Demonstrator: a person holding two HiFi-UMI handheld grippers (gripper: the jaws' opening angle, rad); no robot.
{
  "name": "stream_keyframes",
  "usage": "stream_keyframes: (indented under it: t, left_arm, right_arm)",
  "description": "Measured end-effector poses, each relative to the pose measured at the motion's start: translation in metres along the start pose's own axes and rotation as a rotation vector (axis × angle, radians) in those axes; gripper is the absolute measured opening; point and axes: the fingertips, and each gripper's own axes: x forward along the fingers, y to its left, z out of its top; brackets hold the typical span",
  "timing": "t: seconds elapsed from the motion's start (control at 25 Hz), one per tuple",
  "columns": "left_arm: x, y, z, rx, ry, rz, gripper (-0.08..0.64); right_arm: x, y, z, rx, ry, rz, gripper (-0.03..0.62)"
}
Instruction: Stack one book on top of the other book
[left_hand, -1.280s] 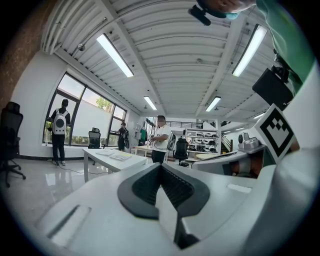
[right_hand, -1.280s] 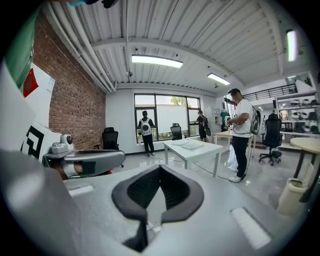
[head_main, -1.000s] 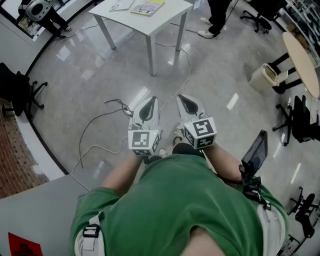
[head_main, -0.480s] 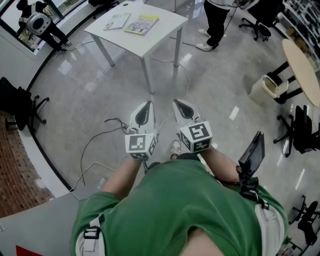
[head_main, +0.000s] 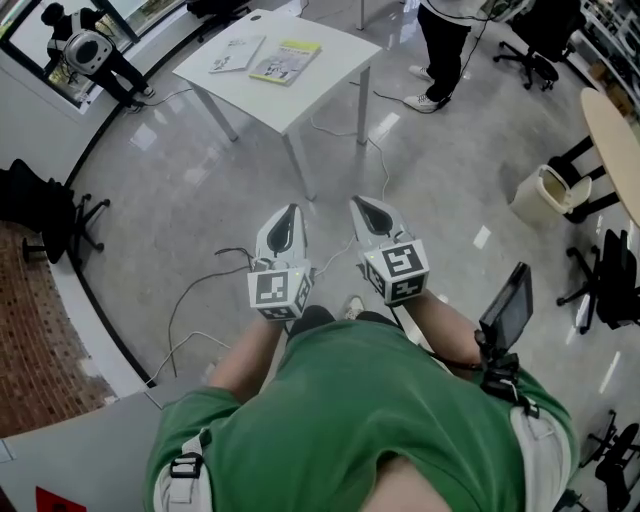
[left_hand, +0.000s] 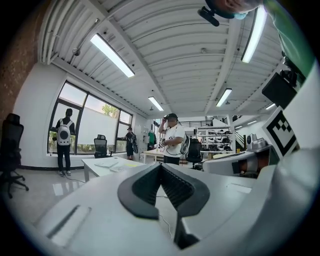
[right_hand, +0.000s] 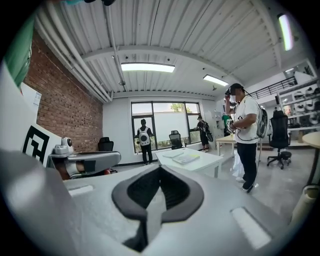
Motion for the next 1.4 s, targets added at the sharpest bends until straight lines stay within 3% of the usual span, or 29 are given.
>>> stream_keyframes:
  t: [0.24,0.68,1.4]
  left_arm:
    - [0.024,0.008,0.012,0.013,-0.002,0.005,0.006]
    - [0.082,0.044,0.025,-0.017,-0.025,-0.064,0.008]
    - [0.151,0.169,0.028,-0.026,-0.039,-0.144,0.006]
  right_arm:
    - [0.019,-0.009,0.009,0.014,0.001,0.012,0.003]
    - [0.077,-0.022,0.028,-0.001,0.028,-0.037,0.003]
    - [0.216,0.002,0.051,-0.004,0.06,-0.123,0.003]
